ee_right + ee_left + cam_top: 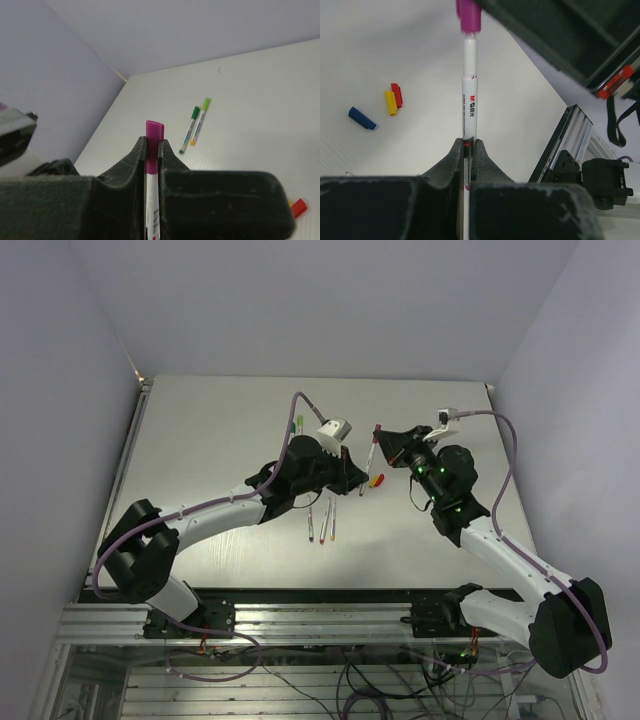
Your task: Insert the pens into the pen caps
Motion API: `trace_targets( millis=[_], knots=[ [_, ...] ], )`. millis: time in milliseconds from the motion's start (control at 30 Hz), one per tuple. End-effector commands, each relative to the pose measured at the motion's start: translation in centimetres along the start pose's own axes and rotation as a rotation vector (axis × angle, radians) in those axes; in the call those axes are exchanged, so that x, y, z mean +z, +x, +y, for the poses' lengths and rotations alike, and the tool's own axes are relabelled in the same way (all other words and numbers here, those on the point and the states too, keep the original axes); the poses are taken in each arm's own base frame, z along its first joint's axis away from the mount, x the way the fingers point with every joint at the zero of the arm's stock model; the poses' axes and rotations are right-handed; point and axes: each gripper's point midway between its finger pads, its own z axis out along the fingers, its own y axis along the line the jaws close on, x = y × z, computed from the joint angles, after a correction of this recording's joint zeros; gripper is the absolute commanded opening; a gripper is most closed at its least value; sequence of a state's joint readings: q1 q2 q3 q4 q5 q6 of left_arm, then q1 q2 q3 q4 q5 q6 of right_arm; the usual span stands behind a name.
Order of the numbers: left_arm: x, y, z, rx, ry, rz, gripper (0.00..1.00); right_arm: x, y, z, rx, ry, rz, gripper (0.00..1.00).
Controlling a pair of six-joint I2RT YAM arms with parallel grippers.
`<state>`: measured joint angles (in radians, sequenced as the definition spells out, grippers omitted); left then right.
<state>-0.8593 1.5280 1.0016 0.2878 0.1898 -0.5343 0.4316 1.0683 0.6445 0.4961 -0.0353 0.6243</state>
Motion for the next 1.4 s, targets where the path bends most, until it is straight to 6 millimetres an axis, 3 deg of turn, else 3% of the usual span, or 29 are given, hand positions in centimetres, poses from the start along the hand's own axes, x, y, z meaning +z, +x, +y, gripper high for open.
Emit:
trace_targets(
  millis=[0,367,800,1033,1367],
  knots=[
    [0.5,-3.8,-1.5,0.017,0.032,-0.119,0.07,-0.7,2.9,-0.2,0.011,-0.027,0.094,0.0],
    [-0.3,-6.2,-1.8,0.023,0.02,-0.223,0.07,-1.4,5.8,-0.5,-0.015,-0.056,0.21,0.0],
    [-3.0,-11.8,-0.9,0.104,-0.111,-0.425,0.07,-2.0,10.1,-0.9,-0.025,-0.083,0.426,0.0],
    [-3.9,-14.2,0.1,0.132,-0.198,-0.504,0.07,-2.7,11.5,-1.0,-0.05,-0.083,0.502,0.0],
    [-3.3,-16.2,-1.7,0.126,-0.102,-0.536,0.07,-2.4,13.6,-2.2,-0.086,-0.014,0.564,0.0]
  ],
)
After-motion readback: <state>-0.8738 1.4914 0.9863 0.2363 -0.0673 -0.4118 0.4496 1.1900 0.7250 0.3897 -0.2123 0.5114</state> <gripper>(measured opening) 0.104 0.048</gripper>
